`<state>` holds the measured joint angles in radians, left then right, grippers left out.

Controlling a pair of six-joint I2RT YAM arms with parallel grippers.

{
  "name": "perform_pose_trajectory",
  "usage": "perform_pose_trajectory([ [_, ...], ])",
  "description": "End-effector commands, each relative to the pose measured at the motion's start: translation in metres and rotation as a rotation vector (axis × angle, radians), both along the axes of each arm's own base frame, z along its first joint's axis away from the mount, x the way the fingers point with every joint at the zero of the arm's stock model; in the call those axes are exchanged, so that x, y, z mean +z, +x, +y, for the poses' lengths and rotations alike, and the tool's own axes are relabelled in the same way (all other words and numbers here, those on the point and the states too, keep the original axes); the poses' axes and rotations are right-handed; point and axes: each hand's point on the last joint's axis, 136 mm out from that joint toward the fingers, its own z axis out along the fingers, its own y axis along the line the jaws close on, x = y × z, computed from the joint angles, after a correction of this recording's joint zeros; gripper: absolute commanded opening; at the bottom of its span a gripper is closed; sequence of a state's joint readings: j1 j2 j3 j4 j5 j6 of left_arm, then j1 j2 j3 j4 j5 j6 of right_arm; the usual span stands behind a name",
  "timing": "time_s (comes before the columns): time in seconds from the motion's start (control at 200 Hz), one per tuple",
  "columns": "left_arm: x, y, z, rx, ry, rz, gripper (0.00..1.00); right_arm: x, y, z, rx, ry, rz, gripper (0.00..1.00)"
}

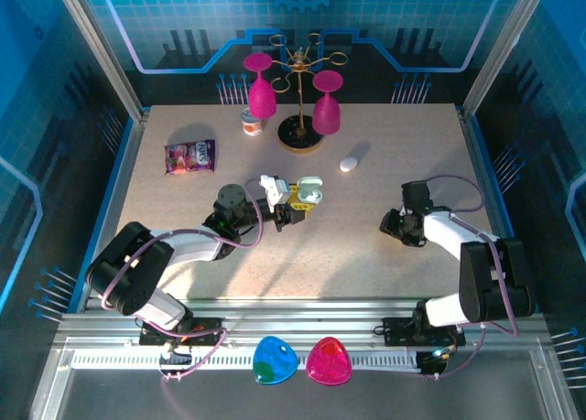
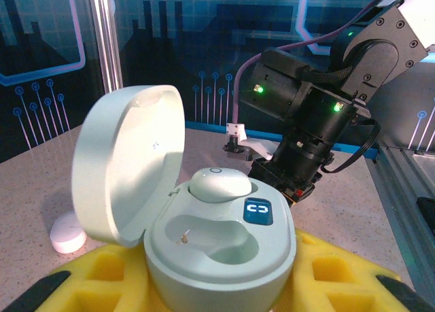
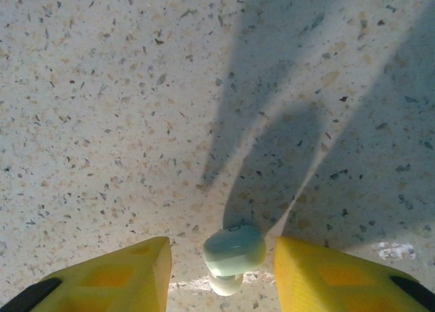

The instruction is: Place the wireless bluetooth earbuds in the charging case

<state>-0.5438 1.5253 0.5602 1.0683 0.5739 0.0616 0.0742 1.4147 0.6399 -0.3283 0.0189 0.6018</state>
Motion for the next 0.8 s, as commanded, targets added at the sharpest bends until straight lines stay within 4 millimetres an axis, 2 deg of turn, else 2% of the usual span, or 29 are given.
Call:
perform_pose_trajectory([
  [0.0,0.005,-0.003,0.0,-0.021,-0.005,-0.047,0.28,0.004,0.015,0.0,-0.006,0.018,-0.032,0.4],
  [0.425,0.004,-0.003,0.0,-0.019,-0.003,-0.049,0.28,0.005,0.031,0.012,0.083,-0.001,-0.027,0.31],
  [0.67,0.005,-0.002,0.0,-0.019,-0.005,-0.052,0.28,0.013,0.024,0.005,0.11,-0.134,0.015,0.3],
  [0.79,0.003,-0.003,0.0,-0.02,-0.007,-0.049,0.28,0.016,0.026,0.004,0.126,-0.166,0.016,0.33],
])
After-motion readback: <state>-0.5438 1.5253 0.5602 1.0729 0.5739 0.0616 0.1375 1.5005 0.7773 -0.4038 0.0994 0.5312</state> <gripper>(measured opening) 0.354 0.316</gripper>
